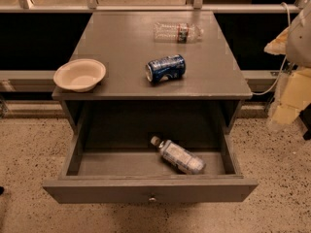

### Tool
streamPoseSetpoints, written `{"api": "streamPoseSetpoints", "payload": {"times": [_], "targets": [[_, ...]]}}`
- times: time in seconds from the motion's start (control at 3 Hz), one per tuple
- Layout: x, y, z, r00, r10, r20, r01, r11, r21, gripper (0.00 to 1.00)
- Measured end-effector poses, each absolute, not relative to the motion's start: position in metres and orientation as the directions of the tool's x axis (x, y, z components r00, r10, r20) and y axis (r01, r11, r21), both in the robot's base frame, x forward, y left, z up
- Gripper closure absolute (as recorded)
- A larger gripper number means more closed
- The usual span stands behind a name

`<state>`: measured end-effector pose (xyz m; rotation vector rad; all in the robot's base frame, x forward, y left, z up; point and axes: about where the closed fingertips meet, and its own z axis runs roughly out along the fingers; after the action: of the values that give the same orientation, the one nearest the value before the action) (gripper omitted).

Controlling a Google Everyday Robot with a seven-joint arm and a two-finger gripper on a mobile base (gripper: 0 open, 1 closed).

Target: Pick blue plastic bottle from top drawer and place on counter

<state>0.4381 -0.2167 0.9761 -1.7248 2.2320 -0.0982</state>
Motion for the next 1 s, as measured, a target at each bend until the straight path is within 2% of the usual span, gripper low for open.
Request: {"api": "streamPoseSetpoints", "payload": {"times": [0.33,0.67,1.0], "targets": [[0.438,-0.217,0.976,-0.221,-0.953,-0.207,-0.931,0.270,-0.245,0.00],[0.442,-0.205,0.954,-0.192,-0.938,-0.290,-0.942,0.259,-0.214,0.00],[0.425,-0.154,0.893,-0.119,-0.862,-0.493,-0.960,0.226,-0.163,0.00]]}}
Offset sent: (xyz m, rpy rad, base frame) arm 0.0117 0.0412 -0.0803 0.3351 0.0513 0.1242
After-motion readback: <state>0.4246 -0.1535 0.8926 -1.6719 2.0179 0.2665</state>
